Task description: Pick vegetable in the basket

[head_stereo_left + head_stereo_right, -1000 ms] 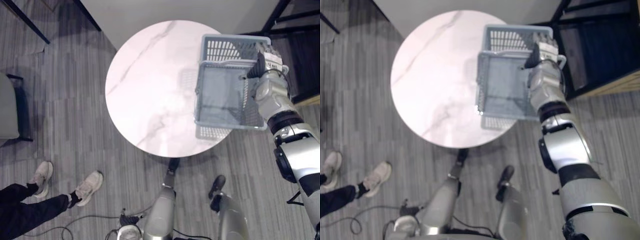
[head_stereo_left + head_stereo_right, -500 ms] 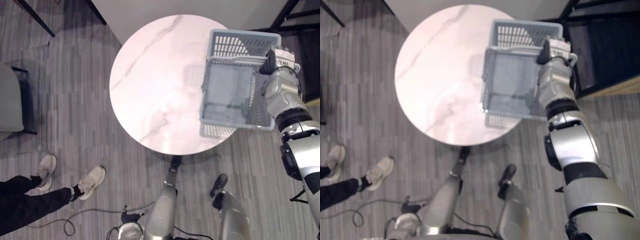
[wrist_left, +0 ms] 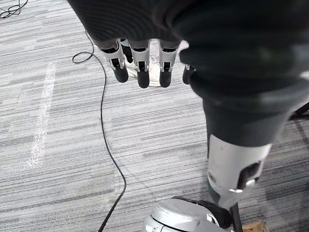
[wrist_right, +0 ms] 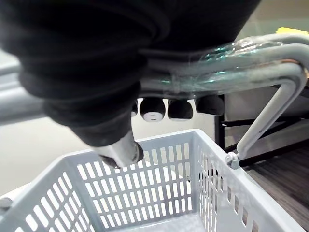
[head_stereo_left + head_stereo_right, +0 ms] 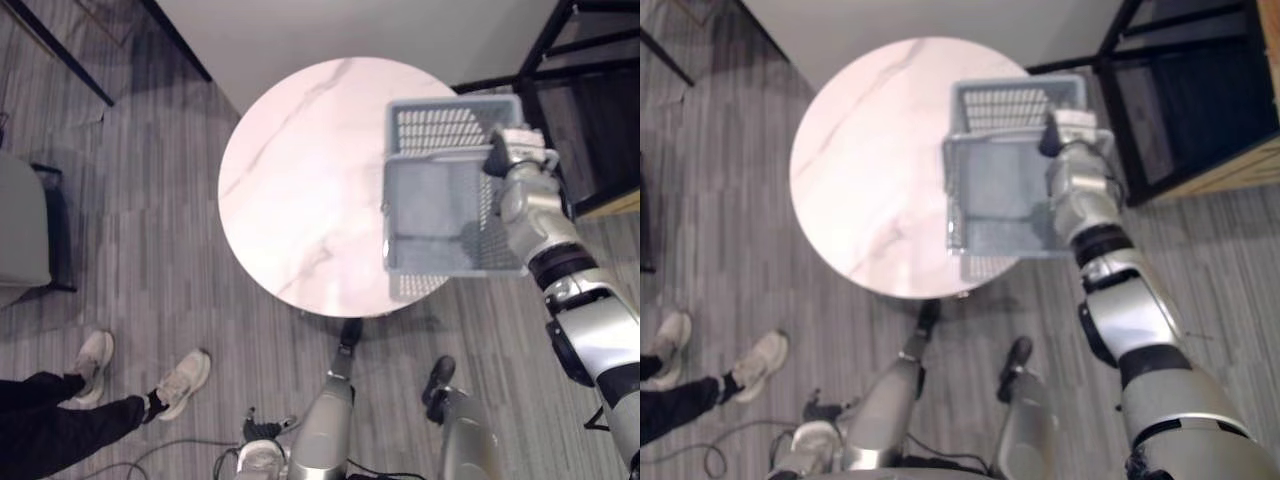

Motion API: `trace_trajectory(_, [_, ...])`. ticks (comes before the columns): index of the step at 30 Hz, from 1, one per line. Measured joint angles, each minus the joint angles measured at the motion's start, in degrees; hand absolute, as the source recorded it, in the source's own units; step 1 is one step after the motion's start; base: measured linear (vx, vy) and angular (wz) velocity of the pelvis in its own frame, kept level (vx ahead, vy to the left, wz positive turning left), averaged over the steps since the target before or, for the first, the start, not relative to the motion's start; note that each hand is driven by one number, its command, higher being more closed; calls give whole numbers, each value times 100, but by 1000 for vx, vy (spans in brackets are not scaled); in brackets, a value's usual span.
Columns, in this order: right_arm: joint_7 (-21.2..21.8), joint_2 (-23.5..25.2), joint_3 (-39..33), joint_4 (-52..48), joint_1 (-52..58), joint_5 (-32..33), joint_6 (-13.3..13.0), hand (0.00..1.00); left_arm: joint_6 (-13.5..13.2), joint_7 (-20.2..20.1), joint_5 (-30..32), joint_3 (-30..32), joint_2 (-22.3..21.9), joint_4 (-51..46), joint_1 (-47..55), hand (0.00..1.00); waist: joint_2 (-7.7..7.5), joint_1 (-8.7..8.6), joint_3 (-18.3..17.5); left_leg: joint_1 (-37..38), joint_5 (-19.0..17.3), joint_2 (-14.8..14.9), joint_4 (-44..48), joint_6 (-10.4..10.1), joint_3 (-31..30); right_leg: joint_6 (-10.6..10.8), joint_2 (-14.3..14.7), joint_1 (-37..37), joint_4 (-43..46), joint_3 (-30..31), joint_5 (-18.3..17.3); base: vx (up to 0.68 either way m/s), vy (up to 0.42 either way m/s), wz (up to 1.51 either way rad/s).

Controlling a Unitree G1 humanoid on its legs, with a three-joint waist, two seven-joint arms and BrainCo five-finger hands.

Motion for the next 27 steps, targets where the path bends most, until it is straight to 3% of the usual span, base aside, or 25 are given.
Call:
trace_trajectory(5, [297, 18, 332, -793, 213, 141, -263, 100, 112, -125, 29, 355, 8, 22, 13, 0, -116, -73, -72, 248, -45, 122, 1, -40, 208, -3, 146, 146, -72, 185, 3, 18, -59, -22])
trace_trajectory(12, [559, -267, 892, -2027, 957, 437, -511, 100, 276, -259, 252, 583, 133, 185, 278, 0, -528, -319, -475, 604, -187, 232, 3, -87, 435, 1, 297, 506, -374, 356, 44, 56, -21, -17])
trace_trajectory(18, [689, -707, 1028, -2979, 1818, 675, -724, 100, 337, -383, 355, 575, 135, 285, 482, 0, -545, -377, -926, 819, -329, 309, -4, -96, 736, 8, 424, 659, -666, 623, 156, 51, 7, -26])
trace_trajectory(21, [777, -907, 1041, -3371, 2544, 724, -866, 100, 420, -396, 523, 568, 141, 328, 605, 0, -535, -510, -1224, 870, -372, 323, 23, -119, 828, 25, 454, 724, -801, 688, 192, 51, 6, -14])
trace_trajectory(27, [814, -1093, 1034, -3623, 3820, 729, -921, 100, 462, -502, 747, 474, 118, 340, 772, 0, -510, -658, -1418, 1083, -483, 311, 29, -115, 1132, 85, 484, 894, -1073, 963, 349, 20, 22, -23])
